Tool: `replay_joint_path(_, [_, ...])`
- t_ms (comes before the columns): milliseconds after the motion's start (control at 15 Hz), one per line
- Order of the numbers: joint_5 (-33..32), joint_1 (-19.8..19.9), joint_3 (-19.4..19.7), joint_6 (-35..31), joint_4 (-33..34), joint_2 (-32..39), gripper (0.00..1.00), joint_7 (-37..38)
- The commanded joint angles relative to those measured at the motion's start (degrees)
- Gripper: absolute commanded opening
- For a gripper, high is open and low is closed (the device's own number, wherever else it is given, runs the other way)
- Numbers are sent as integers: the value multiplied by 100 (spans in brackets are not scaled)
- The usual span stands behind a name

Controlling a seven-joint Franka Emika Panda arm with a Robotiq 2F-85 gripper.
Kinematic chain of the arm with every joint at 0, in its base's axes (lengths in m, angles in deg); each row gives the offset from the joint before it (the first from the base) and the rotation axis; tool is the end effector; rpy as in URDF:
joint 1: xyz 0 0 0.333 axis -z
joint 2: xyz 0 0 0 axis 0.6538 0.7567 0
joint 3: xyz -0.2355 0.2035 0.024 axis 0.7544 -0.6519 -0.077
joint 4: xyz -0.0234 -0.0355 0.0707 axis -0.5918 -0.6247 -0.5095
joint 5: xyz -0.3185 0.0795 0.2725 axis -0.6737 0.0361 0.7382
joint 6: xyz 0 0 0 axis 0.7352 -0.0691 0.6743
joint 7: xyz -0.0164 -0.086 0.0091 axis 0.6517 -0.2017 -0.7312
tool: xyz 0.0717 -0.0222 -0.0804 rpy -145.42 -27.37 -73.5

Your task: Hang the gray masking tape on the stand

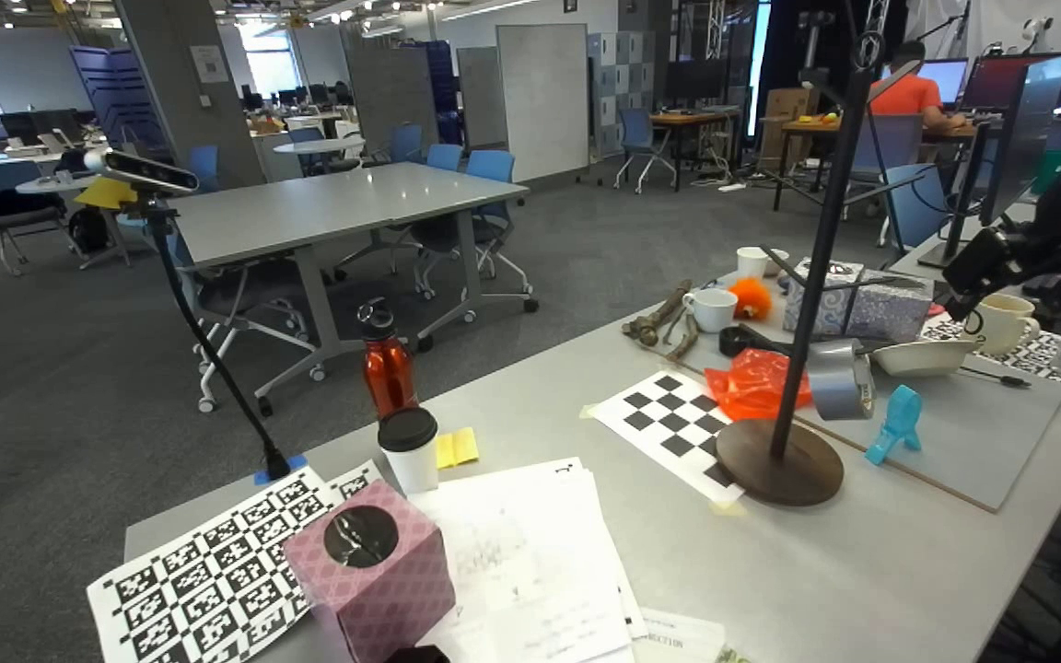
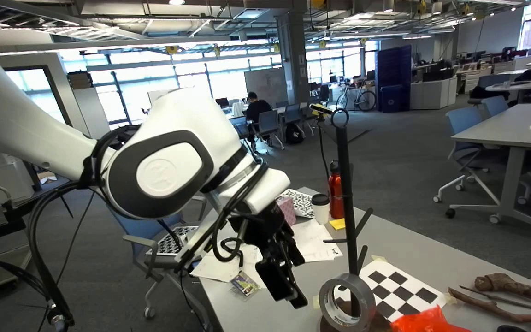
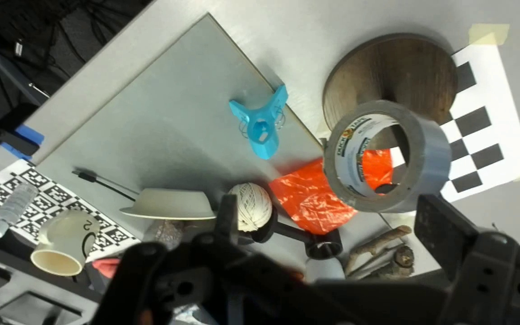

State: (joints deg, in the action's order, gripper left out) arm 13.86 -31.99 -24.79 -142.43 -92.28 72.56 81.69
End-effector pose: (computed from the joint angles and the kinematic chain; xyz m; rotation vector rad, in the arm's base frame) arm 0.4755 -0.1115 0.3509 2.7377 -0.9840 0.5761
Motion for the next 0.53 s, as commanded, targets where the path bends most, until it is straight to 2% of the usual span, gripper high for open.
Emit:
replay_joint_path(0, [-241, 234, -580, 82, -248, -610, 100, 173])
replay_joint_path(467, [-97, 375, -1256, -13, -488, -1218, 100, 264])
